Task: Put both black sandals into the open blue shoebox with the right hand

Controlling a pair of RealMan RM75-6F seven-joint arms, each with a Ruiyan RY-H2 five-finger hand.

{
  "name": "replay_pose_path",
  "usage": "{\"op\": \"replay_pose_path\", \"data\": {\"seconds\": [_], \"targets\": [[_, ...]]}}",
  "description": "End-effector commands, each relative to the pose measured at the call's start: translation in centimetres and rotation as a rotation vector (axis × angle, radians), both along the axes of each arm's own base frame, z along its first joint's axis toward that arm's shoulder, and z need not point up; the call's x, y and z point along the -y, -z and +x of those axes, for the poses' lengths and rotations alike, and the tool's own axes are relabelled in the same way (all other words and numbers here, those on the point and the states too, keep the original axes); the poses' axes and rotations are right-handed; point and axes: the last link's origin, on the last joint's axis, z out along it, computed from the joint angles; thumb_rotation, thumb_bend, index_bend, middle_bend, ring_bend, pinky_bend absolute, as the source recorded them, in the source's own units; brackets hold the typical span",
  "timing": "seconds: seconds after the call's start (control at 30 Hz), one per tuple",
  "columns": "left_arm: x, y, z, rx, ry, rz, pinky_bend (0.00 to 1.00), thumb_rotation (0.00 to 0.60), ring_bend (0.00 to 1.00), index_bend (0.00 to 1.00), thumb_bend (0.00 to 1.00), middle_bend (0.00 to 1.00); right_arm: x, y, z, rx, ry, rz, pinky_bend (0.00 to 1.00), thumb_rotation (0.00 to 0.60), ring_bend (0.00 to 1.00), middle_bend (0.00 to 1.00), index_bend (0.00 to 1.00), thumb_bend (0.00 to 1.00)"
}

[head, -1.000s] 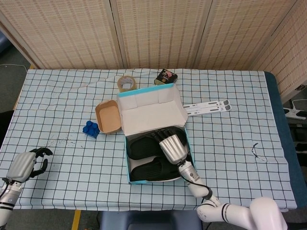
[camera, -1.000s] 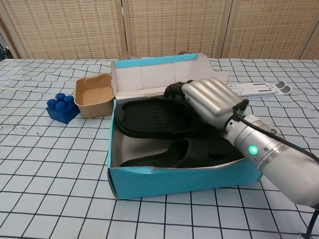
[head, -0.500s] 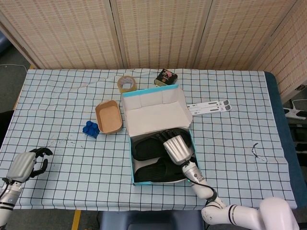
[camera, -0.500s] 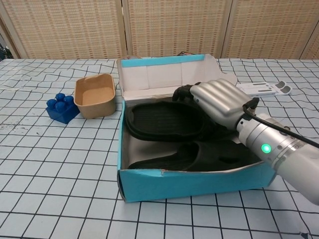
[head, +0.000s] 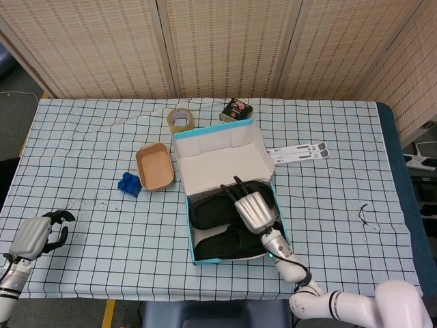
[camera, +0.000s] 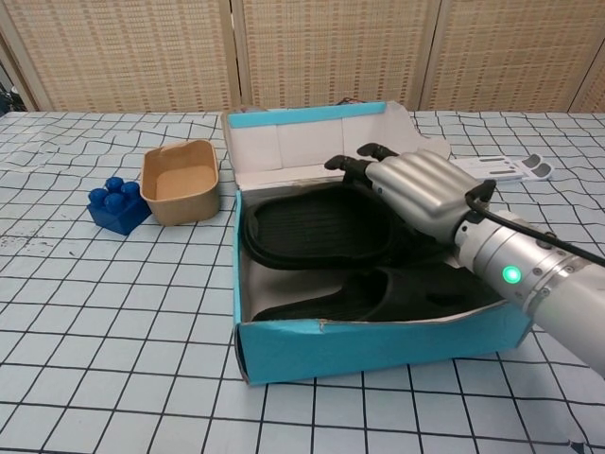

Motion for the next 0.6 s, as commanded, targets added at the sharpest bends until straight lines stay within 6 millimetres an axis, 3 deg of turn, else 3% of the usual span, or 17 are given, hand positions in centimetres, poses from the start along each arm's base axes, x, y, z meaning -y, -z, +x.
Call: {"op": "replay_pose_path", "data": {"seconds": [0.03,0.27,0.6], "targets": [[0.0,0.0,0.0,-0.002,0.001,-0.001,0.55,0.600,0.40,0.39,0.58,0.39,0.0,-0.4,0.2,0.017,-0.004,-0.004,0.07,0.600,0.00,0.08,0.06,0.00],[0.0,0.0,-0.1,-0.004,-0.003,-0.002,0.55,0.600,0.40,0.39,0.58,0.39,0.2,-2.0,0.7,0.079,0.018,0.015,0.00,0.600,0.00,0.03,0.01,0.00],[0.0,0.1,-0.1,-0.007,-0.006,-0.006,0.55,0.600,0.40,0.39,0.58,0.39,0.4,-3.4,0.4,0.077,0.044,0.040,0.00,0.600,0.00,0.00,0.00,0.00]]}}
